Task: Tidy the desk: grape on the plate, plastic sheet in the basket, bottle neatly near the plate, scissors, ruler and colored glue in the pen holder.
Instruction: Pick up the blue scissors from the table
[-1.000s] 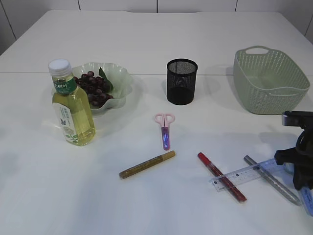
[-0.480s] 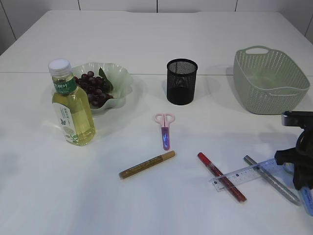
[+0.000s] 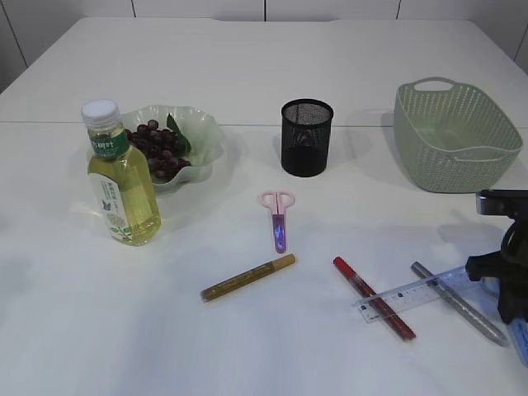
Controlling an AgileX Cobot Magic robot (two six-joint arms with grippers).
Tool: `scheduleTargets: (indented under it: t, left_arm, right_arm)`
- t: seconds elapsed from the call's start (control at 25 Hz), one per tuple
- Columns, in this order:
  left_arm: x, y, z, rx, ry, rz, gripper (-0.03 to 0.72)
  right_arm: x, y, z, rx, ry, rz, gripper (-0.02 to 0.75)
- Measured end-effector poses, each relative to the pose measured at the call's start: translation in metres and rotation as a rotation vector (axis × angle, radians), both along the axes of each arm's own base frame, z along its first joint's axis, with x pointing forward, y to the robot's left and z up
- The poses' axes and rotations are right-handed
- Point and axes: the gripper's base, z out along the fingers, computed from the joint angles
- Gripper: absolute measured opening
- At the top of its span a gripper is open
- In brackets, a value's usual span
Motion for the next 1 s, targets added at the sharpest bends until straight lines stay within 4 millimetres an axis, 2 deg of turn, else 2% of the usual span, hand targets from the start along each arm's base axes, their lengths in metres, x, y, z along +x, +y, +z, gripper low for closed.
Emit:
scheduleTargets:
  t: [0.76,1.0]
  left_arm:
    - [0.0,0.0,0.0,0.001,0.006,0.0,0.435]
    - [0.0,0.0,0.0,0.001,0.006,0.0,0.435]
  right_arm:
    - [-0.006,-0.005,0.001,-0.055,0.063,-0.017,0.206]
    - [-0.005,-0.006,0.011,-0.063,0.035,-0.015,0.206]
